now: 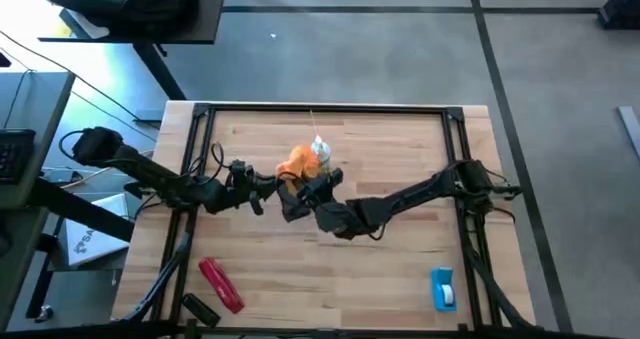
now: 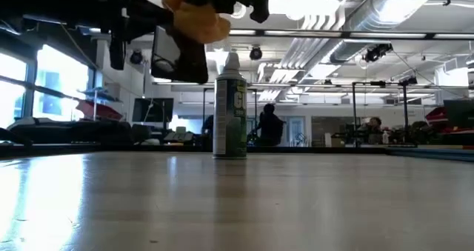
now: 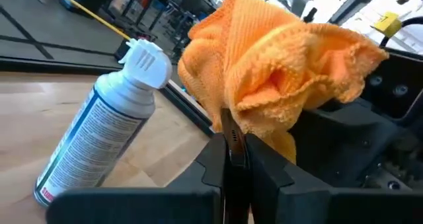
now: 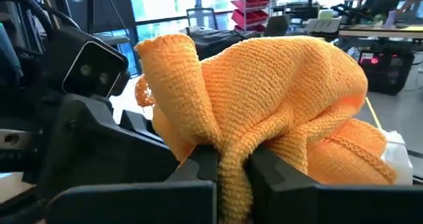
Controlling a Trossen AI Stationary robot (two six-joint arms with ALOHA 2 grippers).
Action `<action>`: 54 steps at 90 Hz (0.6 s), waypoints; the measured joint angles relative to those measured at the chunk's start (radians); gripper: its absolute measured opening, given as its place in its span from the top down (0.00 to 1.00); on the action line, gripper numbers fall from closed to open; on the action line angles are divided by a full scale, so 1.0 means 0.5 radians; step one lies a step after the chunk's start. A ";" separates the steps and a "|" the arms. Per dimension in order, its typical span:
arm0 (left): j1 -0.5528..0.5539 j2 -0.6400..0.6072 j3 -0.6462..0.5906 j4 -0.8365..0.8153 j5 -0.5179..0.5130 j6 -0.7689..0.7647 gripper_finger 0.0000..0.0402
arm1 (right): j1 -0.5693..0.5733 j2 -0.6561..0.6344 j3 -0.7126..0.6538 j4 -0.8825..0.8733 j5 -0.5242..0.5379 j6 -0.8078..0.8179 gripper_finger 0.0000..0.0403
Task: Apply microfiber cloth
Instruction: Wipe the front and back of the black cellphone using the orange microfiber cloth
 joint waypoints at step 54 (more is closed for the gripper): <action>-0.004 0.004 -0.004 0.007 0.002 -0.001 0.97 | 0.106 -0.003 0.004 -0.399 -0.075 0.327 0.99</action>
